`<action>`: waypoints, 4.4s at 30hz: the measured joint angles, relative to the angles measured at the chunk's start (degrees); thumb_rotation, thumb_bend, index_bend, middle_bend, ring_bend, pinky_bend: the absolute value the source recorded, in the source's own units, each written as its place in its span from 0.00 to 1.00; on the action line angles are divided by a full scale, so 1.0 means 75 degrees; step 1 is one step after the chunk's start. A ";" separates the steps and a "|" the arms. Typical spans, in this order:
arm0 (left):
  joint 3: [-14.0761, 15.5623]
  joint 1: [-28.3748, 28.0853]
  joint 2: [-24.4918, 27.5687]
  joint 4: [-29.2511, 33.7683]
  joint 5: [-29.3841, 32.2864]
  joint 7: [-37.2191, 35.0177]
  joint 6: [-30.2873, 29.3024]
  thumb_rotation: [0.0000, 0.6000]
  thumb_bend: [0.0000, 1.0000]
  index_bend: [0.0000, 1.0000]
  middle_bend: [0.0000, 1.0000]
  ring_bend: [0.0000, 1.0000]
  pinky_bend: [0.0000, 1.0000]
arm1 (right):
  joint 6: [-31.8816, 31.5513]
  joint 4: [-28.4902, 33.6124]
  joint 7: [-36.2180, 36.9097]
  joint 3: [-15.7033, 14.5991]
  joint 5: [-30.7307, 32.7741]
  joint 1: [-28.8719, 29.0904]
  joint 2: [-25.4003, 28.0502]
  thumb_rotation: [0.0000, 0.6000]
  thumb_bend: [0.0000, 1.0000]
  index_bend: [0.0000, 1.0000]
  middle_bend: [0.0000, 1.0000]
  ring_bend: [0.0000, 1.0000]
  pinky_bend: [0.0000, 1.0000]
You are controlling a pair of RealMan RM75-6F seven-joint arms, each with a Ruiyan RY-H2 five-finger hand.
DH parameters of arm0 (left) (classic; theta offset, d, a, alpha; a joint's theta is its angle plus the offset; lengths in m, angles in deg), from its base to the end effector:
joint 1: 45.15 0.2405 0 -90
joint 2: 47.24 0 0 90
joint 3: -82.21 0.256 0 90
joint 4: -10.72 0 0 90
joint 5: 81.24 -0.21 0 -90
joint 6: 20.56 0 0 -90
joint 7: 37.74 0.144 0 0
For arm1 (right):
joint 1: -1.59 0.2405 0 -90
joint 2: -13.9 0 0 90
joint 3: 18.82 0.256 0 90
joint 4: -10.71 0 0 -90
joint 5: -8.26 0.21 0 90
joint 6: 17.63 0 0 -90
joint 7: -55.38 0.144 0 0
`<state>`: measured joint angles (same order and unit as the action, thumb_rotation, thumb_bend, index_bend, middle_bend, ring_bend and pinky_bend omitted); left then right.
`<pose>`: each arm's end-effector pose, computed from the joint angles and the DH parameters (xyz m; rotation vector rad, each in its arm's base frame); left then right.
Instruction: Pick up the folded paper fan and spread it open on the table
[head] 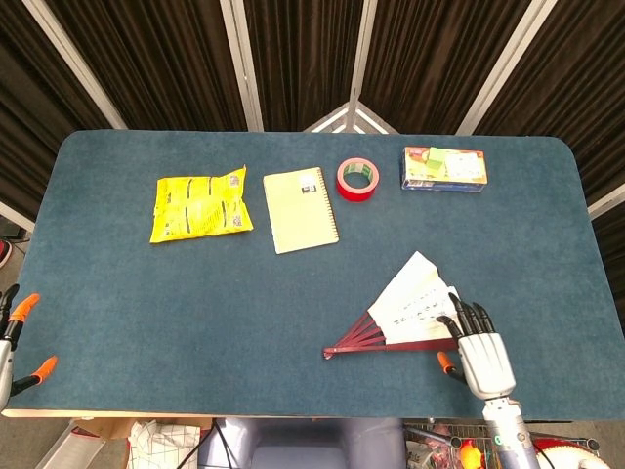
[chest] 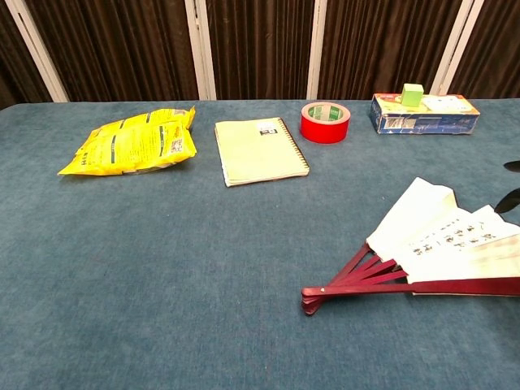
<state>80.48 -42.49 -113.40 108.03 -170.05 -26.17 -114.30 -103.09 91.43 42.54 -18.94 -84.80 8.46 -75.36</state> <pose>-0.2989 0.1359 0.1566 -1.3004 -0.8109 -0.8414 -0.2678 -0.1762 0.0242 1.5400 -0.8542 0.9937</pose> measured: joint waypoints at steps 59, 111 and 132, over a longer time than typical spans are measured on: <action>-0.0013 -0.0049 -0.0053 0.0068 0.0117 0.0204 0.0067 1.00 0.22 0.16 0.00 0.00 0.05 | 0.0938 -0.1455 -0.0755 0.0114 0.0467 0.0365 -0.1670 1.00 0.31 0.48 0.08 0.15 0.14; 0.0015 -0.0097 -0.0111 0.0076 0.0109 0.0339 0.0159 1.00 0.23 0.17 0.00 0.00 0.05 | 0.1289 -0.0110 -0.0110 0.0700 0.0492 0.1327 -0.0467 1.00 0.43 0.85 0.16 0.22 0.15; 0.0016 -0.0196 -0.0225 0.0082 0.0206 0.0620 0.0342 1.00 0.23 0.17 0.00 0.00 0.05 | 0.2209 0.1148 -0.0305 0.1667 0.0909 0.2566 0.0942 1.00 0.43 0.89 0.17 0.23 0.16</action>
<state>80.60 -43.96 -115.08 108.65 -168.50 -21.53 -111.73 -86.53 100.04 40.25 -6.43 -77.99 27.71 -68.30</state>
